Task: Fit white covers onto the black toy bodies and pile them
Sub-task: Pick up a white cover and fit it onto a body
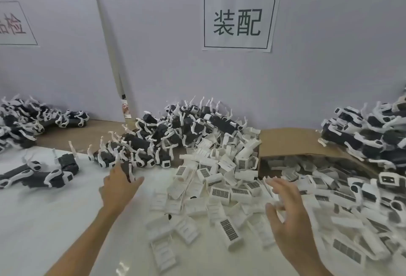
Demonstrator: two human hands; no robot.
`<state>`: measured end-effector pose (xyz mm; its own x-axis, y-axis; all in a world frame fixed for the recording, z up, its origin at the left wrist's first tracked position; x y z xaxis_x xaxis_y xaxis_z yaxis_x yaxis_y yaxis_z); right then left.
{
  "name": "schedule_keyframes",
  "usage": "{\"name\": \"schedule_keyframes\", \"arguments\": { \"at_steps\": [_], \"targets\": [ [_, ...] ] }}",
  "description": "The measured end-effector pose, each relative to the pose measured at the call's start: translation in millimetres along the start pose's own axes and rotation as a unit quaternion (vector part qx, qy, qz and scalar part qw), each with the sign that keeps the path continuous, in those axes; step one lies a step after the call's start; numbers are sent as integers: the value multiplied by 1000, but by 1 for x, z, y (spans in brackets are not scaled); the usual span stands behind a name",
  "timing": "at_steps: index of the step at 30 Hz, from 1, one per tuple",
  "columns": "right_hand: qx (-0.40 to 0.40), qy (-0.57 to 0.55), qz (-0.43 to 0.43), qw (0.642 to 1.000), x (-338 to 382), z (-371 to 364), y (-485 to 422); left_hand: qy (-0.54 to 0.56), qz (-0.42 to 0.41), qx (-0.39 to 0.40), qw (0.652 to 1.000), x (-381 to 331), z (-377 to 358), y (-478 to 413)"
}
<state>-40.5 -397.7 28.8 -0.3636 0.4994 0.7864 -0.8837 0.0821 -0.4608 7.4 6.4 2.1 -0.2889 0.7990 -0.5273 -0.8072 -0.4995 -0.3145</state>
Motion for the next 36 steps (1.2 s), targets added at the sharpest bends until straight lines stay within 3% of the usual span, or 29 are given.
{"name": "schedule_keyframes", "arguments": {
  "at_steps": [3, 9, 11, 13, 17, 19, 21, 22, 25, 28, 31, 34, 36],
  "targets": [
    [21, 15, -6, 1000, -8, -18, 11, 18, 17, -21, 999, 11, -7, 1],
    [85, 36, 16, 996, -30, -34, 24, 245, 62, -169, 953, -24, 0, 14],
    [99, 59, 18, 993, -27, -38, 27, 393, 71, -166, 901, -50, 3, 24],
    [102, 109, 29, 988, -18, -42, 28, 518, 73, -104, 846, -75, 3, 38],
    [206, 198, 37, 958, -17, -57, 32, 656, 56, 73, 749, -127, -12, 67],
    [224, 256, 54, 939, -13, -56, 28, 714, 78, 133, 683, -151, -23, 78],
    [146, 228, 87, 959, -8, -51, 28, 768, 112, 181, 604, -166, -34, 88],
    [89, 191, 108, 972, -10, -49, 28, 781, 111, 195, 584, -170, -40, 94],
    [14, 38, 8, 999, -17, -40, 22, 806, 102, 228, 537, -172, -61, 106],
    [15, -155, -153, 976, -21, -25, 12, 805, 87, 249, 531, -174, -74, 114],
    [33, -326, -278, 903, -26, -12, 2, 798, 64, 256, 542, -177, -77, 120],
    [24, -420, -322, 848, -31, -7, 0, 783, 40, 276, 556, -179, -79, 127],
    [30, -447, -331, 830, -30, -7, 0, 769, 28, 290, 569, -181, -79, 131]
  ]
}}
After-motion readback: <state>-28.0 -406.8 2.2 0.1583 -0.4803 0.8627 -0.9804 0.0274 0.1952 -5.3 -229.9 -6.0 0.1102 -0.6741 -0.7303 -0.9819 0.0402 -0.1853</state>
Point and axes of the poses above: each hand's wrist, its own y-axis away from the middle knuckle, its own z-axis out of the back of the hand, x = y × z, the point moved 1 cm from there along -y, towards the middle knuckle, and after that the axes turned 11 degrees about -z, right-handed, at the moved point
